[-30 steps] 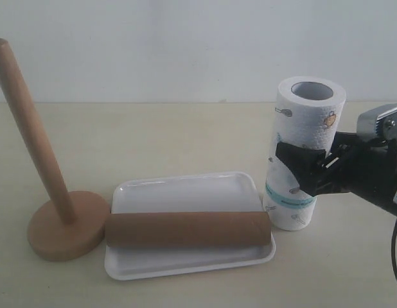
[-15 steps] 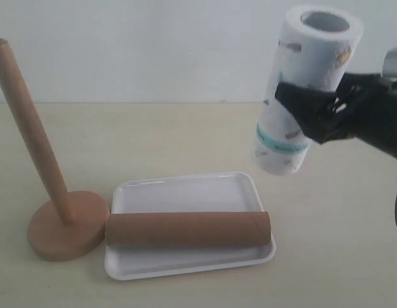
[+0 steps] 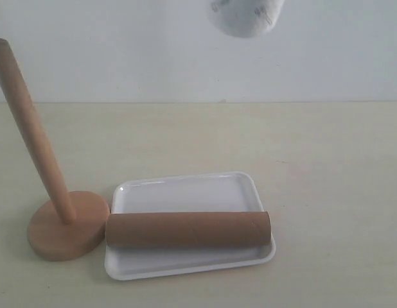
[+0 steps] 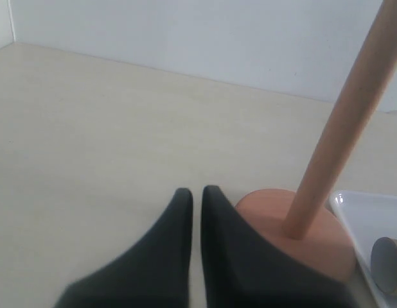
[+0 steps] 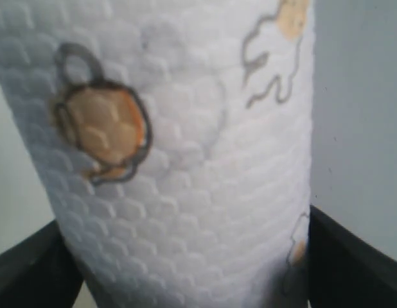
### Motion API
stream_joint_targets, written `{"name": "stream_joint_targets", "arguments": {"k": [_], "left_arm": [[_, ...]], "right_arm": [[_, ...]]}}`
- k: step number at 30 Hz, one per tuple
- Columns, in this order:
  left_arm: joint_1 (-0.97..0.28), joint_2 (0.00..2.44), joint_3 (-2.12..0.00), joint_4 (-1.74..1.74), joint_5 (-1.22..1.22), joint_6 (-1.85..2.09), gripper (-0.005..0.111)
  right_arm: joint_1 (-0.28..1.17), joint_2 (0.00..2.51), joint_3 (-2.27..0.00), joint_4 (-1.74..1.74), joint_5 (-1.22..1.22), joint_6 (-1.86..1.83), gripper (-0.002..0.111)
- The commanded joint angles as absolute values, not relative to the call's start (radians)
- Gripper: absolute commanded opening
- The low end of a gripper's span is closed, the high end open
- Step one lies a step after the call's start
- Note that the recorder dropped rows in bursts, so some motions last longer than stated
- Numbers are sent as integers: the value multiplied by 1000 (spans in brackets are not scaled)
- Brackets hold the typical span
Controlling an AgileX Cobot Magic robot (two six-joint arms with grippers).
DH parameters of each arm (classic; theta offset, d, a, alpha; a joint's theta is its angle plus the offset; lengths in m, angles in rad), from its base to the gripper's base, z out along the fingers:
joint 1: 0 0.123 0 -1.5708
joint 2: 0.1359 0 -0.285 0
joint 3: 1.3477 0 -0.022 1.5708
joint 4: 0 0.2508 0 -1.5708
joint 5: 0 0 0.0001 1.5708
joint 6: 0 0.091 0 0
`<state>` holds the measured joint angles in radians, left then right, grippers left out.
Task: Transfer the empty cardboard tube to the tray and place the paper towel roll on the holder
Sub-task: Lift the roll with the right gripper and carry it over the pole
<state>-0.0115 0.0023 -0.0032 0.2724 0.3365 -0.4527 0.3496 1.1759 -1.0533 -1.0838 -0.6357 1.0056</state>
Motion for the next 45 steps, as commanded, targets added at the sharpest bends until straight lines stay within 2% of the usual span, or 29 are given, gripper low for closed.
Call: {"name": "stream_joint_targets", "arguments": {"k": [1,11,18,24,39,45], "left_arm": [[-9,0,0,274,334,-448,5],[-9,0,0,274,334,-448,5],[-9,0,0,274,334,-448,5],[-9,0,0,274,334,-448,5],[-9,0,0,274,334,-448,5],[-9,0,0,274,334,-448,5]], "right_arm": [[521,1170,-1201,-1113,-439,1037,1],[854,1344,-1531,-1113,-182,1028,1],[957,1531,-1673,-1111,-120,1064,1],[987,1652,-1740,-1111,-117,1103,1],[987,1720,-1743,-1109,-132,1199,1],[987,1821,-1743,-1109,-130,1200,1]]}}
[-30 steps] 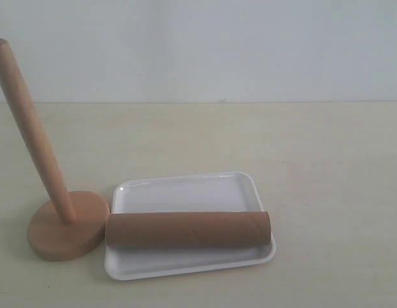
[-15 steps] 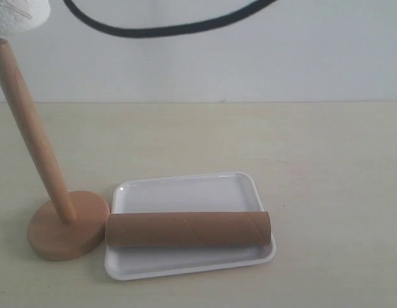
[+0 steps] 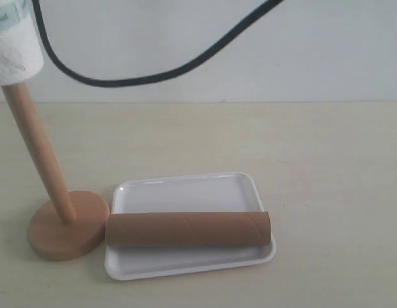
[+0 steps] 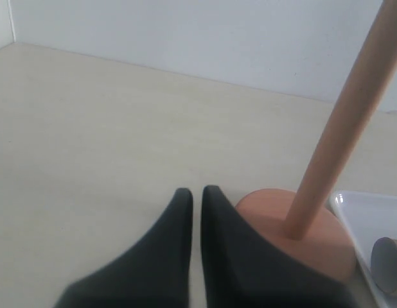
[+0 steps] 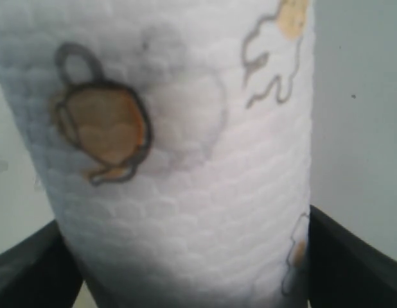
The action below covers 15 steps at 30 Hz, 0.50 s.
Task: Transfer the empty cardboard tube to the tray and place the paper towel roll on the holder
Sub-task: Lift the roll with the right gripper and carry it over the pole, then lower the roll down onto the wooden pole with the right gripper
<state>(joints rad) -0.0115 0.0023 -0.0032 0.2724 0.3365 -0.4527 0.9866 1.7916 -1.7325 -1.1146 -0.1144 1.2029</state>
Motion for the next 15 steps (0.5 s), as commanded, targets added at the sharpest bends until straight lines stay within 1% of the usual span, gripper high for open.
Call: {"name": "stream_joint_targets", "arguments": {"k": [1,7,15], "left_arm": [[-9,0,0,274,334,-448,5],[-9,0,0,274,334,-448,5],[-9,0,0,274,334,-448,5]], "right_arm": [[987,1841,-1743,-1109,-125,1198,1],[987,1896,-1743,-1109,-118,1198,1],[987,1928,-1675,-1109,-130,1167,1]]}}
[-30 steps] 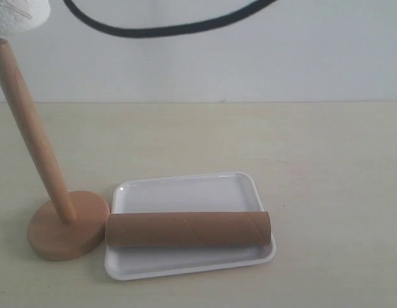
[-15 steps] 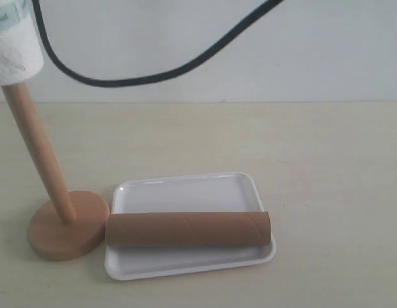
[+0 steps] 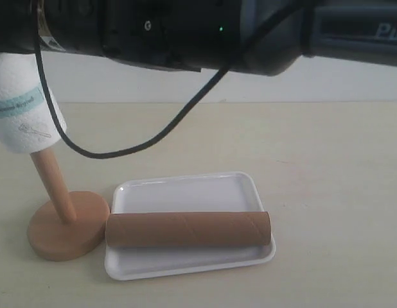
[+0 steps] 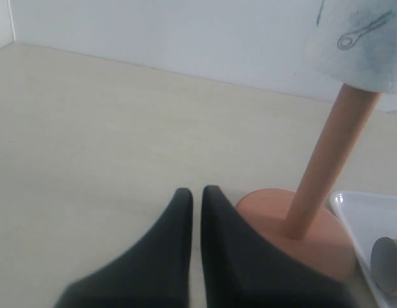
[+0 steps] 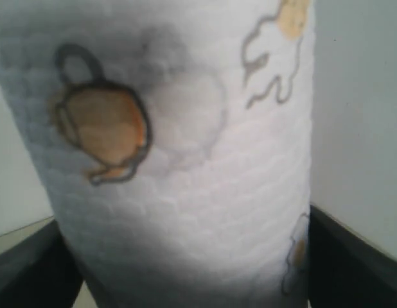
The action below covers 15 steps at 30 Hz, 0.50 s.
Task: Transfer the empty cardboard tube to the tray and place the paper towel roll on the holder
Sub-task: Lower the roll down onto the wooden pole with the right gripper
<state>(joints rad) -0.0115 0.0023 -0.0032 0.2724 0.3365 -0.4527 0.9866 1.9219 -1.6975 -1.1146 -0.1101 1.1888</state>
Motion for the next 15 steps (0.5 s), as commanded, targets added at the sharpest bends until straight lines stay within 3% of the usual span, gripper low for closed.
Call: {"name": "stream_joint_targets", "arguments": {"k": [1,15], "left_arm": [[-9,0,0,274,334,-448,5],[-9,0,0,274,332,-448,5]], "right_arm": [[987,1931,-1666,-1109,-130,1167,1],[987,2086,-1626,-1106,-198,1165,1]]}}
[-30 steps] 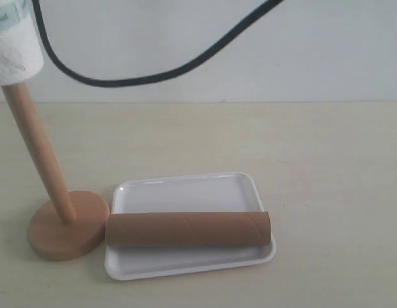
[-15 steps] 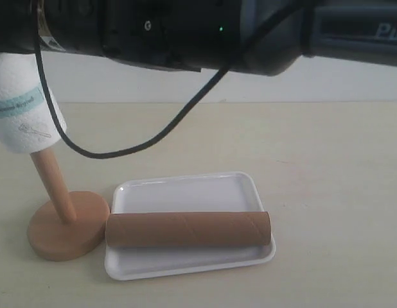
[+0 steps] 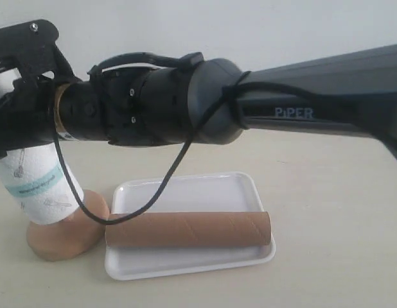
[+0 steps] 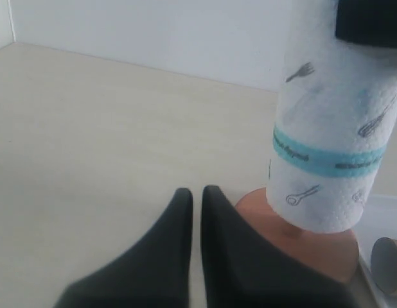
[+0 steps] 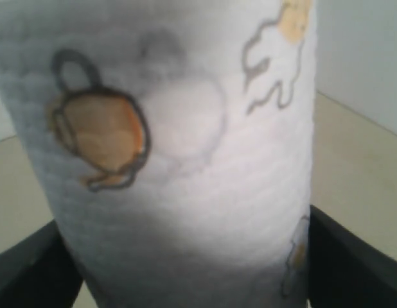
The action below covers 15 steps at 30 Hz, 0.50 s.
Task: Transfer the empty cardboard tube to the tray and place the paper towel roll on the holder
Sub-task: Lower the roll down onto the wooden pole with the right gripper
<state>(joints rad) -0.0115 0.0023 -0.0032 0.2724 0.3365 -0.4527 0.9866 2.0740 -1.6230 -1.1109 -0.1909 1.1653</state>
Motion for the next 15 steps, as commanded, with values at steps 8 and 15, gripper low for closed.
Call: {"name": "stream_joint_targets", "arguments": {"k": [8,15], "left_arm": [[-9,0,0,274,332,-448,5],[-9,0,0,274,332,-448,5]], "right_arm": [[987,2107,-1626,-1106,-86,1158,1],[987,2107,-1626,-1106,-20,1238,1]]}}
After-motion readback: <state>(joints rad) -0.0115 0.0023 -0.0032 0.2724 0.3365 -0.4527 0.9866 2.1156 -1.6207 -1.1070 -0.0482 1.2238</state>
